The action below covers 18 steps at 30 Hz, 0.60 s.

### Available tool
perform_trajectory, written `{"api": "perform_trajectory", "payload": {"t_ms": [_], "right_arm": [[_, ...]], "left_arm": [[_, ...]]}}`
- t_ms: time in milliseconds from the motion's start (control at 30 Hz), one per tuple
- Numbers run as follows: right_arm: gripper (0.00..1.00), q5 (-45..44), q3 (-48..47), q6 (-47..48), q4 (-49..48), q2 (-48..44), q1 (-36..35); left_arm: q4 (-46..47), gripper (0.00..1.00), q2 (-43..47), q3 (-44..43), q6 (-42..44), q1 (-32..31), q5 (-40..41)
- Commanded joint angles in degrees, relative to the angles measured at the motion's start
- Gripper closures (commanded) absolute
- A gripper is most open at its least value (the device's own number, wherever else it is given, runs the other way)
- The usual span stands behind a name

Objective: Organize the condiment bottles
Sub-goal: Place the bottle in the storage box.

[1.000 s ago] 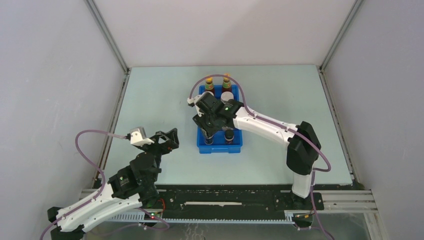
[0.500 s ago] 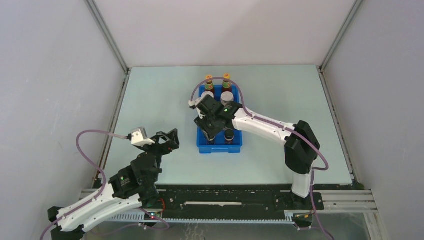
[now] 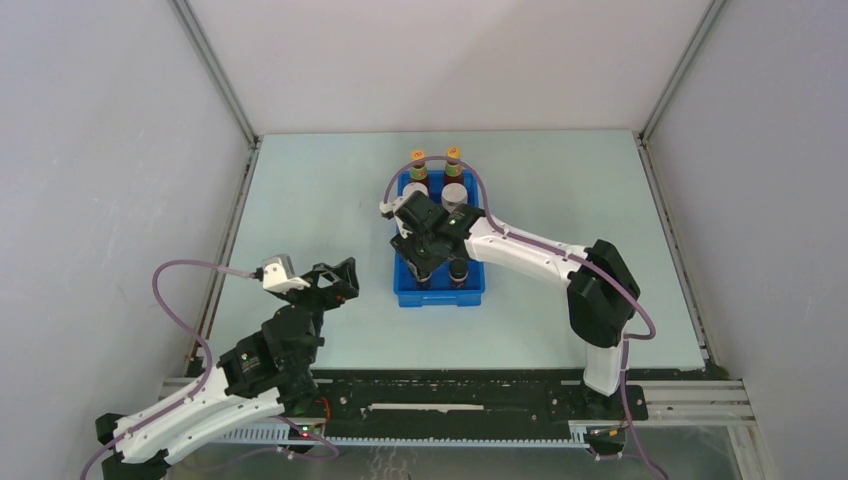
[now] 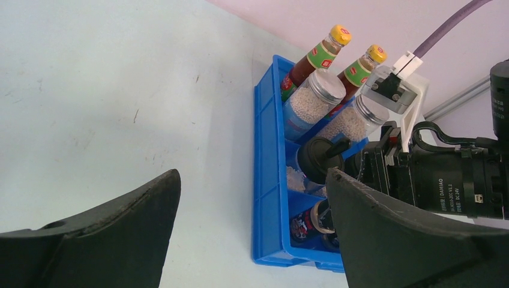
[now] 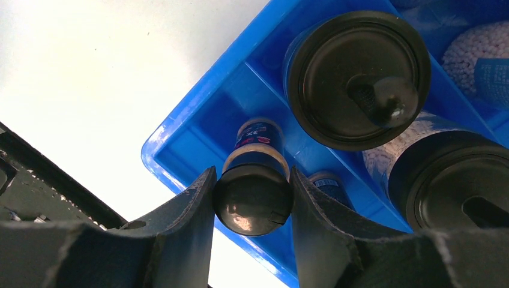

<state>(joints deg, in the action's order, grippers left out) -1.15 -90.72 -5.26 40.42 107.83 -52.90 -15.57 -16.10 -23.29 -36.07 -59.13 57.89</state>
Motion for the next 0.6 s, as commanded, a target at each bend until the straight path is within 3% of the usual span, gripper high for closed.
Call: {"api": "perform_trajectory", "payload": {"t_ms": [0,367,567], "right_arm": [[1.0,-0.17,0.14,0.2,-2.07,0.01,0.35],[1.0,-0.2,0.41,0.06,-2.23,0.4,0.35],[0.9,-0.17,0.45,0.0,-2.2,0.7,0.42]], "left_arm": [[0.72,0.05,0.1,1.27,-0.8,-0.19,1.53],[0.72,0.05,0.1,1.23,-0.84,-0.19,1.53],[0.72,0.05,0.1,1.23,-0.92,-0.19,1.53]]}}
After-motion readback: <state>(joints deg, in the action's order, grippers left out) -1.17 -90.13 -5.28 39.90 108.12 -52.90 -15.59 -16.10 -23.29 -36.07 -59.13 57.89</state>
